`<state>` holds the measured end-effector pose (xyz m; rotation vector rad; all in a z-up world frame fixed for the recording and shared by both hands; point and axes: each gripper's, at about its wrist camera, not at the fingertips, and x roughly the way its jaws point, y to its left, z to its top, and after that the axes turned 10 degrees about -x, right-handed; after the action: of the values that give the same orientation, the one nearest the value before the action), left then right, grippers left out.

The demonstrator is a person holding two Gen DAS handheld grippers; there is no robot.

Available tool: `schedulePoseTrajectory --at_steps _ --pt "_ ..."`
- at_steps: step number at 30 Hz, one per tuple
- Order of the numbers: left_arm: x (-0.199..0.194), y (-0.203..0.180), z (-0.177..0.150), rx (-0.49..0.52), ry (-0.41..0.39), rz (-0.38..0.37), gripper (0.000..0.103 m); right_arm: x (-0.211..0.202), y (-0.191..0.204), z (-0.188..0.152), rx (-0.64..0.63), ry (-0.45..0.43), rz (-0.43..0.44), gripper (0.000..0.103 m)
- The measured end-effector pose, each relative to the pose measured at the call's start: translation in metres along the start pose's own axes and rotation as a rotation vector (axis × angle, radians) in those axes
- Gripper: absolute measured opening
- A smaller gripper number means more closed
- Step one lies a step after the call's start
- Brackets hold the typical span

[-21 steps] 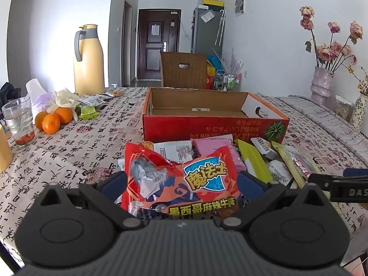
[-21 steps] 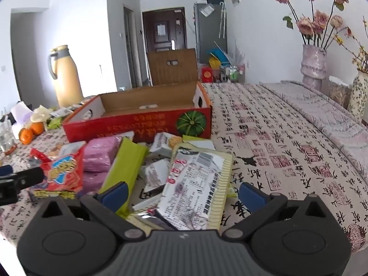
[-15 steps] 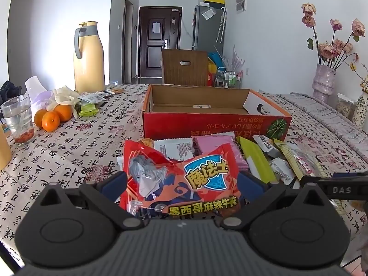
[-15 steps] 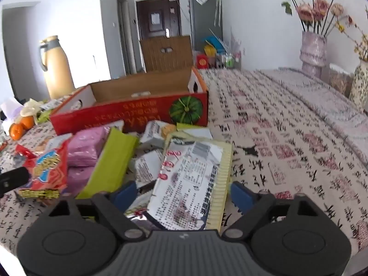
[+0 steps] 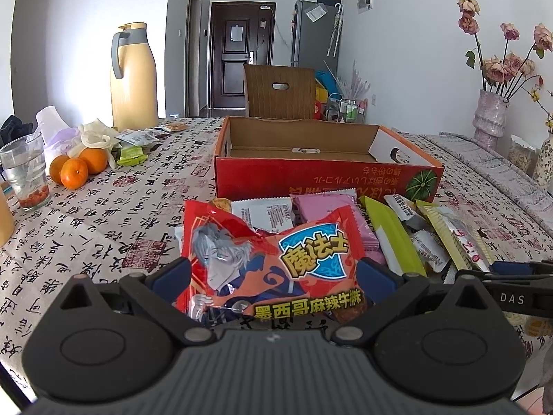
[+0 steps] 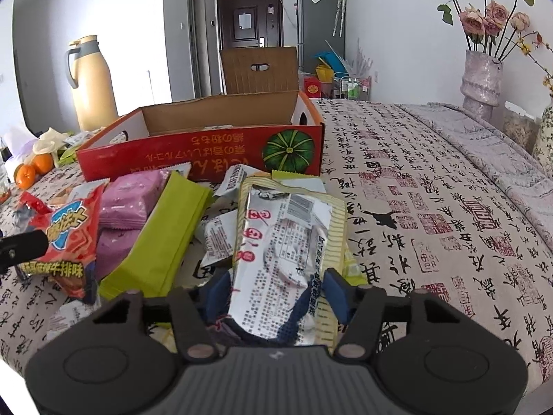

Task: Organize snacks

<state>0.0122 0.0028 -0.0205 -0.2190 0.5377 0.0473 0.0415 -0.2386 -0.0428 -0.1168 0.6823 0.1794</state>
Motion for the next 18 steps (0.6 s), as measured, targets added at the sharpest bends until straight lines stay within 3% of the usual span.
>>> schedulePoseTrajectory --at_steps 5,8,18 --pt "-0.001 0.000 0.000 -0.003 0.003 0.003 0.103 -0.004 -0.002 -0.004 0.066 -0.019 0.045 0.041" --pt "-0.003 0.000 0.000 -0.001 -0.001 0.002 0.103 -0.008 -0.004 -0.005 0.053 -0.035 0.033 0.037" --pt "0.001 -0.002 0.004 -0.002 0.008 0.034 0.103 -0.026 -0.006 -0.006 0.041 -0.115 0.017 0.034"
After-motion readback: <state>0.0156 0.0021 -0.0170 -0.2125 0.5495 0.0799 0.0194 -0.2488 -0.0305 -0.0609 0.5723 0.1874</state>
